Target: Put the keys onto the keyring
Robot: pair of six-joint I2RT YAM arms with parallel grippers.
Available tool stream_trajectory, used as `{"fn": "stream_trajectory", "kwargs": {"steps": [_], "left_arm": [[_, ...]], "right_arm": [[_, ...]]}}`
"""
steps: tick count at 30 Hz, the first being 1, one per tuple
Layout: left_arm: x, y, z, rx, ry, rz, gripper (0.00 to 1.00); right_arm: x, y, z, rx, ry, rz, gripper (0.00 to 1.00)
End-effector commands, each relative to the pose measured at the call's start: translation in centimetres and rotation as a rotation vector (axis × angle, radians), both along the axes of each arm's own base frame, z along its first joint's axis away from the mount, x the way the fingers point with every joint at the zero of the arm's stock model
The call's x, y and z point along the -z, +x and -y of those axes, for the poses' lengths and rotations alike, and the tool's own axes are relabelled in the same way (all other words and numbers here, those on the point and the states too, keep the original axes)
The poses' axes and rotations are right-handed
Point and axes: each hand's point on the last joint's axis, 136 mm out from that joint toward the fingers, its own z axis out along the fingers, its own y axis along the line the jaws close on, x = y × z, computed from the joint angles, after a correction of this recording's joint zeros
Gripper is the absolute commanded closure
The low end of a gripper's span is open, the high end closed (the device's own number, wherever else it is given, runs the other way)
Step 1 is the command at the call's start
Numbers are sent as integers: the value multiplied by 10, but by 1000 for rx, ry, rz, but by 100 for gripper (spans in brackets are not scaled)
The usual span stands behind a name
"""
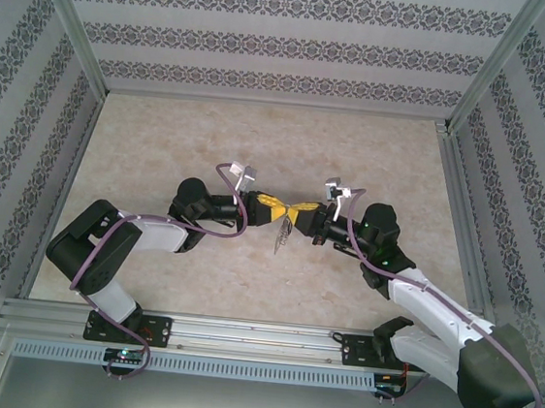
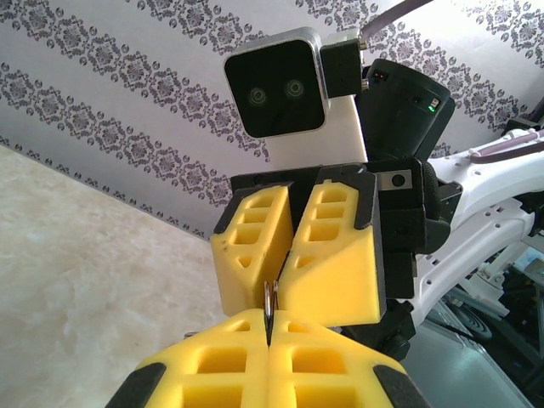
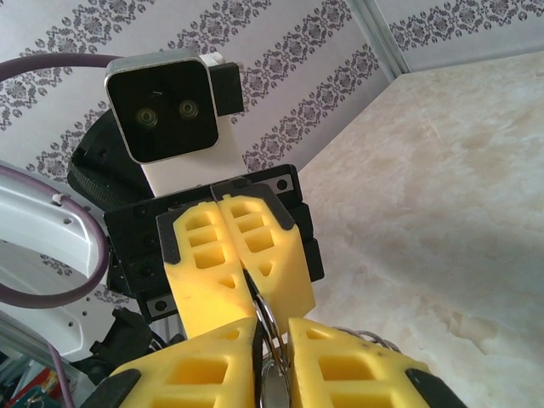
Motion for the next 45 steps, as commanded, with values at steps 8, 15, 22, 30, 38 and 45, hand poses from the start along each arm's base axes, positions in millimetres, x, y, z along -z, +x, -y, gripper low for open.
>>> {"fn": "stream_trajectory", "kwargs": {"steps": [8, 15, 22, 30, 38, 45], "left_arm": [[-22, -3, -3, 17, -50, 95, 100], [-28, 2, -9, -30, -50, 120, 91], [-36, 7, -25, -88, 0, 146, 71], [-21, 5, -28, -99, 203, 142, 59], [-8, 4, -30, -81, 336, 115, 51], [-6, -1, -29, -37, 356, 83, 51]], "right_arm": [[-22, -2, -5, -27, 36, 71, 100], [-18, 1, -2, -2, 13, 71, 100], [-9, 4, 4, 10, -38, 71, 100], [-2, 2, 3, -46, -166, 87, 100], [-8, -3, -4, -156, -255, 123, 100], [-15, -3, -7, -223, -250, 129, 100]]}}
